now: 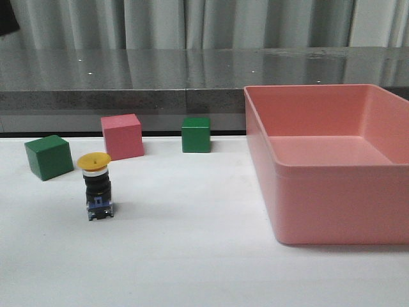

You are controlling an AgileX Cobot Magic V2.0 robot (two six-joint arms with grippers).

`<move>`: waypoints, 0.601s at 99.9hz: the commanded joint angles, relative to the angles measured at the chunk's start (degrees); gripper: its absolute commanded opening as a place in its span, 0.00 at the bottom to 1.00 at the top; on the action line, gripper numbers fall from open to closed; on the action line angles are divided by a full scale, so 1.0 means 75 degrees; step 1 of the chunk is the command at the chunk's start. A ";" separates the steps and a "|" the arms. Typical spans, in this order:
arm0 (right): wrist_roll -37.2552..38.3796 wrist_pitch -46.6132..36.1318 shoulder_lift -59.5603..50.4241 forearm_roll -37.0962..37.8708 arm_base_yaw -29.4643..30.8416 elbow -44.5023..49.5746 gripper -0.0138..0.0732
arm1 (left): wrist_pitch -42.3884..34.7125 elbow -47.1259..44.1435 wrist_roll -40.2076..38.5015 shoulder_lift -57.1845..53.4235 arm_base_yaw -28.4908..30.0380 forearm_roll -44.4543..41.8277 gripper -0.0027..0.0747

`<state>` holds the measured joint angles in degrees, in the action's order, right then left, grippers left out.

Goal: Place and stand button with both arms

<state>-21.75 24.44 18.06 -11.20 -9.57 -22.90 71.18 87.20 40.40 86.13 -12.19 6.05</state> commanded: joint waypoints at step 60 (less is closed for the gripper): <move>-0.0007 -0.0579 0.0050 -0.0006 0.0027 -0.0187 0.09 | -0.7292 -0.6857 0.1621 -0.5838 0.0614 0.3527 0.01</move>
<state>-21.75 24.44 18.06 -11.20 -9.57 -22.90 26.70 40.17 52.22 47.41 -7.72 29.00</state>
